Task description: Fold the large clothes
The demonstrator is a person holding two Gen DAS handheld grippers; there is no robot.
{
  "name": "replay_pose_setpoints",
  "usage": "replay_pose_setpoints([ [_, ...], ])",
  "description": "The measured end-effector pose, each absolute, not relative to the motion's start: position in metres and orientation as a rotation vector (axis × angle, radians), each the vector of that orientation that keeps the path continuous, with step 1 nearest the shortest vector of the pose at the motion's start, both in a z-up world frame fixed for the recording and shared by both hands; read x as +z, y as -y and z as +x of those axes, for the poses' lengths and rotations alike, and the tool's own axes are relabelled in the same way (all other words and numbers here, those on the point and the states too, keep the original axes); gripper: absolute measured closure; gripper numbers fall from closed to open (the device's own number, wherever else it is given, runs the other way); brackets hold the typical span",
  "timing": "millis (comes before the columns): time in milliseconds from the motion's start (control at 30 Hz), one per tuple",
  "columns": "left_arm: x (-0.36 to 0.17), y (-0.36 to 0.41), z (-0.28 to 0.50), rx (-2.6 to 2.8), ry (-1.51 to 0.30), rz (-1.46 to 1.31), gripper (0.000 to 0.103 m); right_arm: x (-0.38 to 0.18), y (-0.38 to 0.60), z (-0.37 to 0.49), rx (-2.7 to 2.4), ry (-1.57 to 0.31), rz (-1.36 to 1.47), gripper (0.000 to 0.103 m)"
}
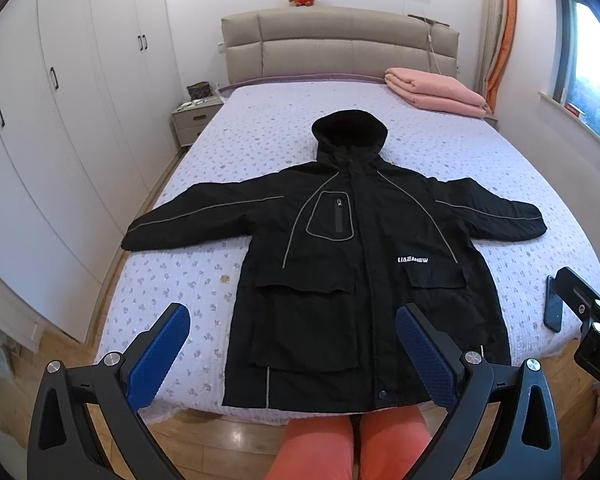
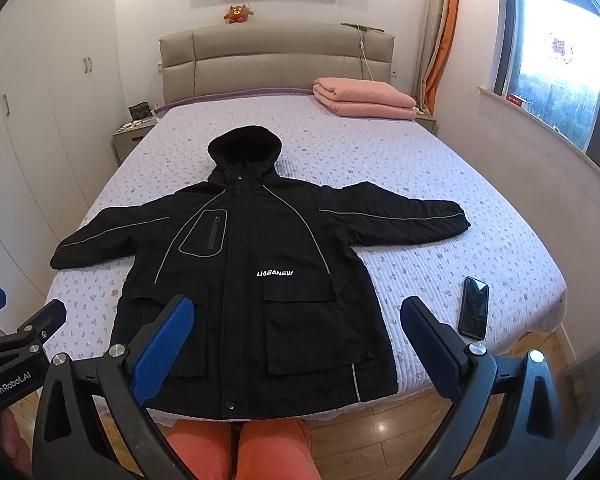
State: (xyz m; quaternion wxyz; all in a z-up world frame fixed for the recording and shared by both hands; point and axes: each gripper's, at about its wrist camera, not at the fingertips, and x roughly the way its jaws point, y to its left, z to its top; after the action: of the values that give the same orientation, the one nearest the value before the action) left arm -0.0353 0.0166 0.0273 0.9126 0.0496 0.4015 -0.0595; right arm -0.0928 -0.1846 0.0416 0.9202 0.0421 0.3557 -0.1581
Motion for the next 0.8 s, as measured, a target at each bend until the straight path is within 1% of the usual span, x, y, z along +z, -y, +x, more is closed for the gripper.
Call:
replay_pose_setpoints([
  [800, 0.0226, -0.0177, -0.0366, -0.124, -0.844, 0.109, 0.001, 0.0391, 0.1810, -0.0931, -0.314, -0.755, 0.114, 0.000],
])
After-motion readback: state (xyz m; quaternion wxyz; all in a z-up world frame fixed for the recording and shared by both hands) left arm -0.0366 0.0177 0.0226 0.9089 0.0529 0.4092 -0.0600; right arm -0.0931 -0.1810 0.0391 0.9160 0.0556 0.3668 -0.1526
